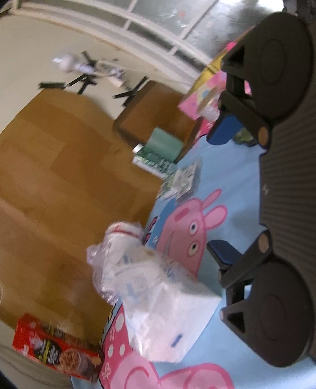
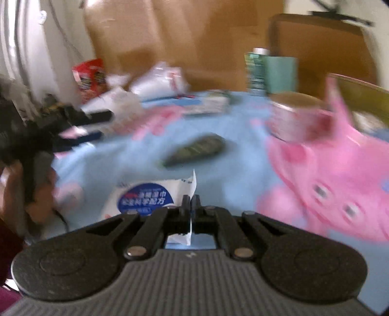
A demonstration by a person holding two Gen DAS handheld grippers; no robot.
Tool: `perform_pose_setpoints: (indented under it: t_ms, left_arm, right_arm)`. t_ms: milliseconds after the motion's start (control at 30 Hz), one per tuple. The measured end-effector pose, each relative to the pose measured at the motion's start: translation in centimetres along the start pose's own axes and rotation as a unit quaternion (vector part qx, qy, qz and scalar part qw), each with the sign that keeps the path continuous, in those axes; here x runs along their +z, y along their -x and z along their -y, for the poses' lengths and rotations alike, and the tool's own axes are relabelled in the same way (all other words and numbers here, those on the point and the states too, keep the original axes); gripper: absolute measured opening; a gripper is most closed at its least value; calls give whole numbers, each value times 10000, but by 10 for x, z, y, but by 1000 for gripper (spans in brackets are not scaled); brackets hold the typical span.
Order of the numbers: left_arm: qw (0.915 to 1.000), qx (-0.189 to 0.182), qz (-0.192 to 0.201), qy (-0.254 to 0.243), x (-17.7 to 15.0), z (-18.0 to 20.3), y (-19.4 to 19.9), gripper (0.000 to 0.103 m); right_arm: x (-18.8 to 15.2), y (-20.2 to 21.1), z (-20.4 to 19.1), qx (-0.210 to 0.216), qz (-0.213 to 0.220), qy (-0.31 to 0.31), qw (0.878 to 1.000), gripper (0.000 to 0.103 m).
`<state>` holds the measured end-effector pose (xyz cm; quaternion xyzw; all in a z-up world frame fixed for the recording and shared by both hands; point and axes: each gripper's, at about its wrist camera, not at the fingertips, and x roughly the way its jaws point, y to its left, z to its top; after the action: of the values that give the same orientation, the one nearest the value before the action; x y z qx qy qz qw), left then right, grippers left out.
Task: Organize soft objects
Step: 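Set the wipe pack down with the right gripper while the left gripper grasps it, then carry the wipe pack into the tin and open the left gripper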
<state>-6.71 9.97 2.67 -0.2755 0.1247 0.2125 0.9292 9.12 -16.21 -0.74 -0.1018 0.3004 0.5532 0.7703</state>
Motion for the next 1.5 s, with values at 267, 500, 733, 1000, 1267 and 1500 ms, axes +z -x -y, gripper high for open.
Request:
perform_pose_setpoints:
  t_ms: [267,500,733,1000,1267,1500]
  left_arm:
    - [9926,-312,-1065,-492,-26,43,13,85]
    - [9806,-612,-1834,-338,-42,72,16,84]
    - [9734,-743,-2138,-344,-54,92,-1,69]
    - [9657,-715,-2144,-1280,-49,142,-22,65]
    - [9514,-1368,-1753,-2133,-19,231,-68,65]
    - [9363,-1781,-2259,-2013,-18,300,-159,65]
  right_arm:
    - [-16,30,18,372,419,209,9982,57]
    - [-34,28,9,524,357,1142,9914,75]
    - [-45,24,10,441,568,1418,9873,75]
    - [-40,22,9,177,974,1288,9867,66]
    - [-17,61,60,-685,1969,723,9754,66]
    - [5,70,148,-1284,1878,24,9738,66]
